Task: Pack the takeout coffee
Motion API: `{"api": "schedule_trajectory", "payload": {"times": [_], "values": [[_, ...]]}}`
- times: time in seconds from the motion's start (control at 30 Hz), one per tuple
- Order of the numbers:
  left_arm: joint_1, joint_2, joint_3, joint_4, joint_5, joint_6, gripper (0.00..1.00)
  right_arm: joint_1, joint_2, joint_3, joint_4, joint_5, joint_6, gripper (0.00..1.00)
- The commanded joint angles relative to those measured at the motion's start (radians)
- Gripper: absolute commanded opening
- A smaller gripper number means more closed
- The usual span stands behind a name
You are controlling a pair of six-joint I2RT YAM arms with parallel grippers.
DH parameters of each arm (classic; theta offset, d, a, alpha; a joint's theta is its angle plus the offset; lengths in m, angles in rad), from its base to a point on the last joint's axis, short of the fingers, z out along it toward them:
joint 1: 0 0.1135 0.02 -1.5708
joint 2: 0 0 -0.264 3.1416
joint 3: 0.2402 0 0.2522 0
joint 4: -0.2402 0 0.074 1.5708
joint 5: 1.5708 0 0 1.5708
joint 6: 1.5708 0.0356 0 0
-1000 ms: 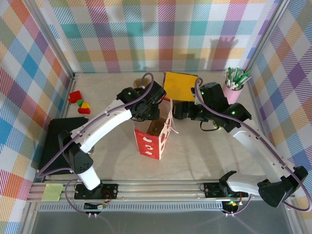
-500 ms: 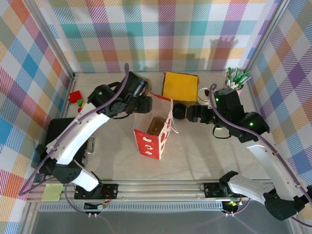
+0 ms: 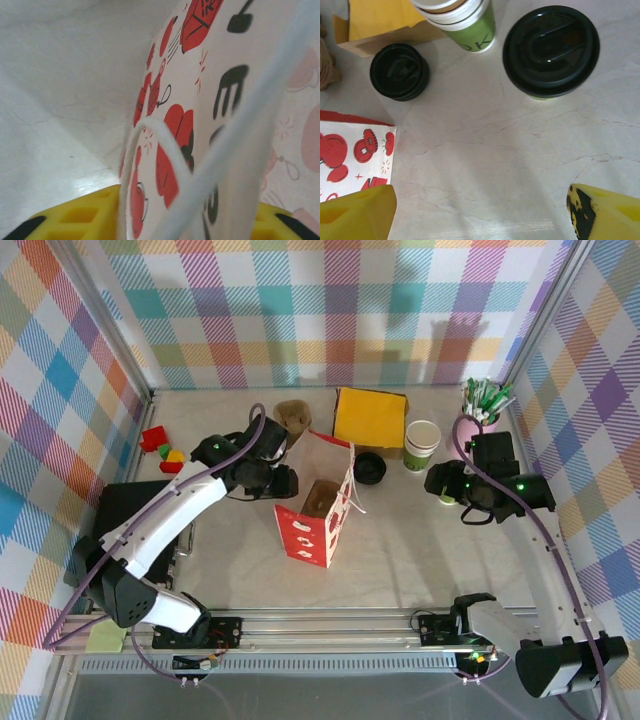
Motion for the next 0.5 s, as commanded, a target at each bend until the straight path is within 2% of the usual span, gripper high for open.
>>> {"api": "schedule_trajectory", "payload": {"times": [0.0,0.2,0.33,0.47], "values": [[-0.023,-0.044,-0.027,0.074,0.037,-0.125,0.35,-0.041,0.022,-0.015,0.015,-0.018,-0.039,0.88],[-0.097,-0.059,-0.034,0.120,-0.029,-0.347,0.20,-0.110,0.106,-0.013,0.085,0.007,-0.060,0.88],[-0.127,-0.093,-0.106,0.216,-0.036,-0.489,0.17,-0.124,0.166,-0.015,0.137,0.041,-0.076,0.88],[-0.153,-0.136,-0.178,0.296,-0.037,-0.590,0.20,-0.140,0.229,-0.012,0.176,0.041,-0.068,0.88]]}}
